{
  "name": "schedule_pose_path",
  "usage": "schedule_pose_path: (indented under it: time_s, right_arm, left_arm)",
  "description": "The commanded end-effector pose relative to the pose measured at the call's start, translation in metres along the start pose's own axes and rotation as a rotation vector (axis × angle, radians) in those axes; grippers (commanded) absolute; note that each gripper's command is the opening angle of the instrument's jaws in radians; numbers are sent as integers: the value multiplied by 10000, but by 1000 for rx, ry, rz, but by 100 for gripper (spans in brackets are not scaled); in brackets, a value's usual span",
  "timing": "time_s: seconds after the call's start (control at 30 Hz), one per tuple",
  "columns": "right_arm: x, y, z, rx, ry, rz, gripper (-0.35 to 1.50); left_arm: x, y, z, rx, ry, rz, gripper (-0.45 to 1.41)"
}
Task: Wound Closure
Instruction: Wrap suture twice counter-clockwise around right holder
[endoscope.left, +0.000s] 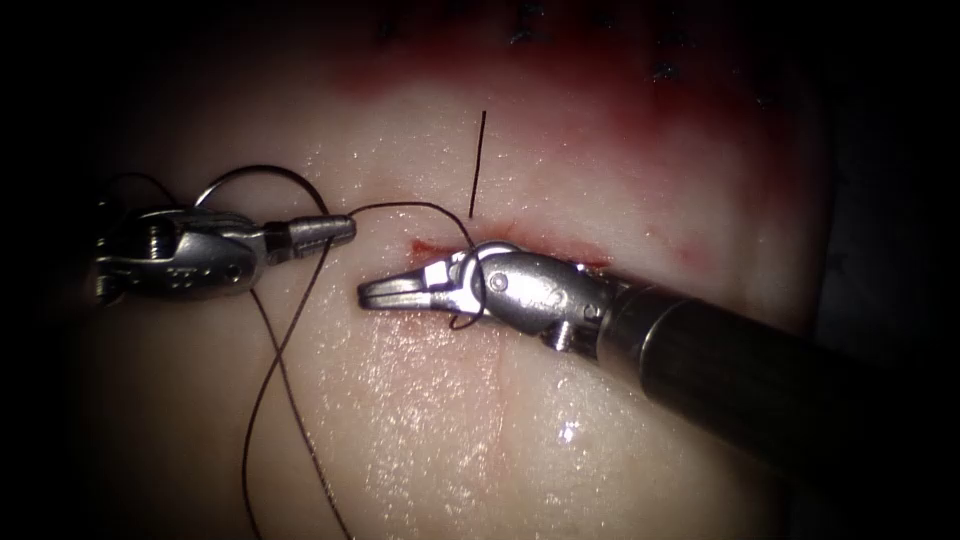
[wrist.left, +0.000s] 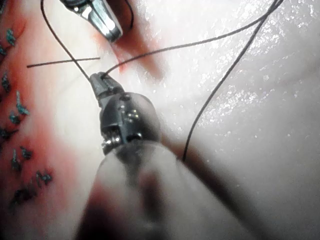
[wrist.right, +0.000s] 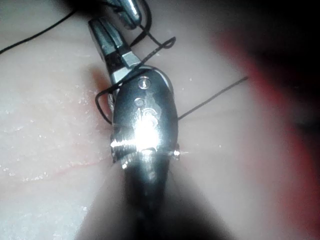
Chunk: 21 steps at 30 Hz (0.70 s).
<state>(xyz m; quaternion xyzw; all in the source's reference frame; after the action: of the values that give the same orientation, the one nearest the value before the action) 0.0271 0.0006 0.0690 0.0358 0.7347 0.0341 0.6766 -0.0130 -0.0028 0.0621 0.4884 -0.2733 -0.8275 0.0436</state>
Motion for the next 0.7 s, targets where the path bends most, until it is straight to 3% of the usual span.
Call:
schedule_pose_path:
  time_s: [0.03,0.47,0.57,0.6,0.63,0.67,0.7]
  right_arm:
    - [-3,3,8,-14,21,9,-35]
    - [13,26,-6,-189,107,43,-35]
    - [13,29,-4,-218,93,47,-35]
    - [11,31,0,-240,78,53,26]
    - [11,31,1,-253,66,54,61]
    - [11,31,1,-253,66,54,61]
    - [10,32,3,-273,47,62,97]
  left_arm:
    - [0,3,11,-7,5,6,-35]
    - [16,28,28,-72,47,33,-35]
    - [19,30,29,-74,50,33,-35]
    - [22,31,30,-74,55,33,-35]
    - [25,32,30,-73,57,27,-35]
    - [25,32,30,-73,57,27,-35]
    - [27,32,31,-73,59,26,-35]
